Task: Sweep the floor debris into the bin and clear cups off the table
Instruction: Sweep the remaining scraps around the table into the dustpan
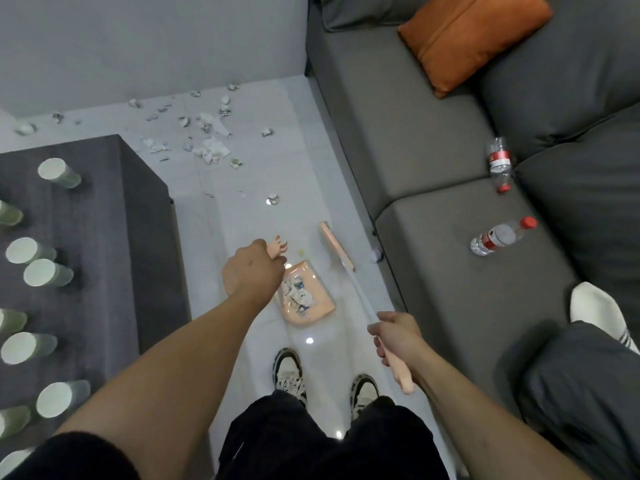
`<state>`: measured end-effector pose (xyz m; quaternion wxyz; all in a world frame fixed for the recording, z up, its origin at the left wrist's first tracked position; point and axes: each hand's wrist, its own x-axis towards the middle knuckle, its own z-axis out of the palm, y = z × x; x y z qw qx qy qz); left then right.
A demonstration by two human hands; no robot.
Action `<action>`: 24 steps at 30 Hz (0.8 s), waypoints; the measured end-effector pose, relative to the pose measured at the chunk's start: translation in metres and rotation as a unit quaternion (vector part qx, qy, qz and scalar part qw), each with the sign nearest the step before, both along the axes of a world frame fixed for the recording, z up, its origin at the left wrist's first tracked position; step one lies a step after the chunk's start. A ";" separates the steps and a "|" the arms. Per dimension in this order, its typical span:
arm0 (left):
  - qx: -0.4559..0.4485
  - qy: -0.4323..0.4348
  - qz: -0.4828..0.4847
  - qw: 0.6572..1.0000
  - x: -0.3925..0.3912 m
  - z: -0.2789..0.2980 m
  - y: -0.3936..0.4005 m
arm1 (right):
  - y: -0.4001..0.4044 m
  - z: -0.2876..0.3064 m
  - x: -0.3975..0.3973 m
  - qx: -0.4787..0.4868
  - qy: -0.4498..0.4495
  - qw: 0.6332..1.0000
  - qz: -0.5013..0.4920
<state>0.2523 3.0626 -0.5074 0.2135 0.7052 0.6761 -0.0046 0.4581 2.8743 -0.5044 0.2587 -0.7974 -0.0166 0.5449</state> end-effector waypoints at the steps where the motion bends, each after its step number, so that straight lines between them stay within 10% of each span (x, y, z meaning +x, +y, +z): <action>1: 0.001 -0.001 0.000 1.000 -0.001 0.000 -0.003 | 0.002 -0.002 -0.002 -0.001 -0.021 1.000 0.022; 12: 0.016 0.034 0.016 0.999 0.016 -0.005 -0.036 | 0.001 -0.048 0.053 -0.021 -0.145 0.974 0.171; 24: 0.012 0.042 0.007 0.999 0.029 -0.003 -0.033 | -0.021 -0.044 0.063 -0.002 0.087 0.996 -0.034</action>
